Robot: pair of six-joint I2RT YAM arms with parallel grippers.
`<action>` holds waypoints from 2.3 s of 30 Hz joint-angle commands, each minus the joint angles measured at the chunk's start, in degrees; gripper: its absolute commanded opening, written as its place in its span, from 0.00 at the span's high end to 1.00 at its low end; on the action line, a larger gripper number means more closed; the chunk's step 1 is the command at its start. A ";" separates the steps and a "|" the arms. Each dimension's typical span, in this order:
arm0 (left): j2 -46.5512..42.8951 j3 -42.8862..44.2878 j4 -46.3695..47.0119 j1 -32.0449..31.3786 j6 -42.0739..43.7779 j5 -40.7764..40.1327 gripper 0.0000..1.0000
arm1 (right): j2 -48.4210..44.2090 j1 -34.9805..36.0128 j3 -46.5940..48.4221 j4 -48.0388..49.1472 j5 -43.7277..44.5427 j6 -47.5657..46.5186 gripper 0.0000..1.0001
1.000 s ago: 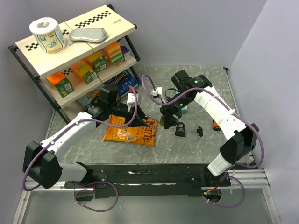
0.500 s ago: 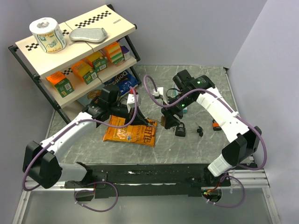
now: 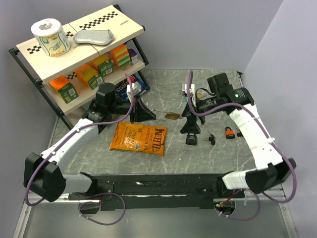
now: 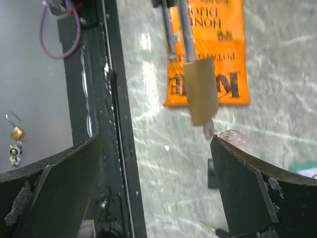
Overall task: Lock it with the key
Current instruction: Lock the lock.
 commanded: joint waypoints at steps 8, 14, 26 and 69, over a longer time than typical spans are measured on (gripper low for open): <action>-5.53 1.62 11.75 -0.22 -10.01 3.15 0.99 | -7.22 1.19 -6.79 24.81 -6.13 10.42 0.03; -6.50 0.48 16.59 -0.22 -15.30 2.45 0.99 | -5.91 5.14 -8.28 24.99 -6.13 8.22 0.13; -7.47 0.83 11.41 -0.39 -7.13 0.69 0.99 | -5.47 5.50 -6.79 25.61 -13.42 13.06 1.00; 5.28 -3.13 20.02 -16.74 -10.29 5.43 0.99 | 0.60 9.89 -1.96 51.09 -20.99 30.20 1.00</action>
